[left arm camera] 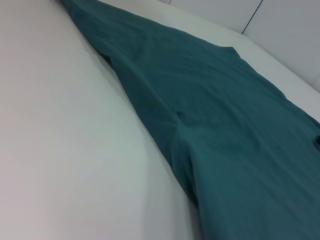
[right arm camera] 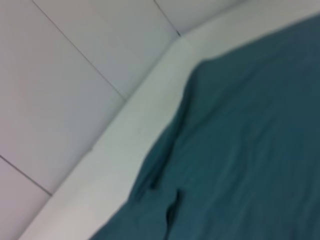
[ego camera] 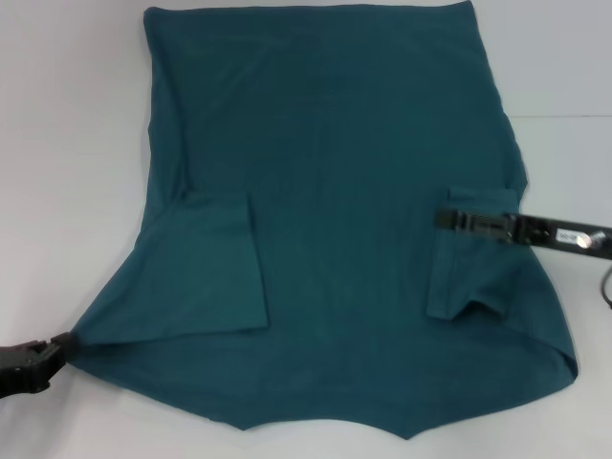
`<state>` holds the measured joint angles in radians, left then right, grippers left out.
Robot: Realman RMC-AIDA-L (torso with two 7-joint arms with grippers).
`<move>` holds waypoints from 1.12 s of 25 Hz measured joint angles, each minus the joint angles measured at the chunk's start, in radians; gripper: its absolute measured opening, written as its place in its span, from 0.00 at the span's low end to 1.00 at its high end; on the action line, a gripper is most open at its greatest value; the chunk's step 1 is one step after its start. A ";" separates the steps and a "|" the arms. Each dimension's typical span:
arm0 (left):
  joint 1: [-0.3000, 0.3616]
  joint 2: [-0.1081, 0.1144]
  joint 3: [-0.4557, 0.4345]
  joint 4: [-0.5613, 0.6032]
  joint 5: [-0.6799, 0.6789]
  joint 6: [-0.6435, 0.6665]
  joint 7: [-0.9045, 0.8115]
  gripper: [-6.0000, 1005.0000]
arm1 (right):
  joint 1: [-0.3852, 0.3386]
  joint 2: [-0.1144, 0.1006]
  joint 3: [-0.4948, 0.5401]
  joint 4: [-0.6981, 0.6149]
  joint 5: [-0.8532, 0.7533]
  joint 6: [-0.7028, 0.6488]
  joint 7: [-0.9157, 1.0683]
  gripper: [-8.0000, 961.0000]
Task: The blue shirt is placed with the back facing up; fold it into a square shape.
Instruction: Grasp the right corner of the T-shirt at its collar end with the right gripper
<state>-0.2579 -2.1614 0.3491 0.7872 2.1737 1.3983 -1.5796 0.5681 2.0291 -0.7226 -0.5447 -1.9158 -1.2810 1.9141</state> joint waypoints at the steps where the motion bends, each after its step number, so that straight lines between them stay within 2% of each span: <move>1: 0.000 0.000 -0.002 0.000 0.000 0.006 0.000 0.02 | -0.005 -0.009 0.000 -0.002 -0.025 -0.014 0.028 0.98; 11: -0.001 0.000 -0.004 -0.005 -0.008 0.031 0.001 0.03 | -0.105 -0.098 0.010 -0.020 -0.115 -0.135 0.184 0.98; 14: -0.003 -0.002 -0.004 -0.007 -0.009 0.031 0.001 0.03 | -0.144 -0.114 0.011 -0.043 -0.123 -0.167 0.213 0.97; 18: -0.011 -0.002 -0.003 -0.012 -0.009 0.031 0.001 0.03 | -0.185 -0.123 0.011 -0.073 -0.129 -0.193 0.241 0.97; 22: -0.017 -0.002 0.002 -0.013 -0.009 0.033 0.001 0.03 | -0.197 -0.126 0.019 -0.076 -0.174 -0.202 0.258 0.97; 28: -0.023 -0.002 0.004 -0.014 -0.009 0.038 0.001 0.03 | -0.200 -0.119 0.044 -0.074 -0.220 -0.205 0.267 0.97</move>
<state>-0.2808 -2.1629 0.3526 0.7730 2.1643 1.4359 -1.5784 0.3679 1.9098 -0.6790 -0.6191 -2.1355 -1.4865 2.1814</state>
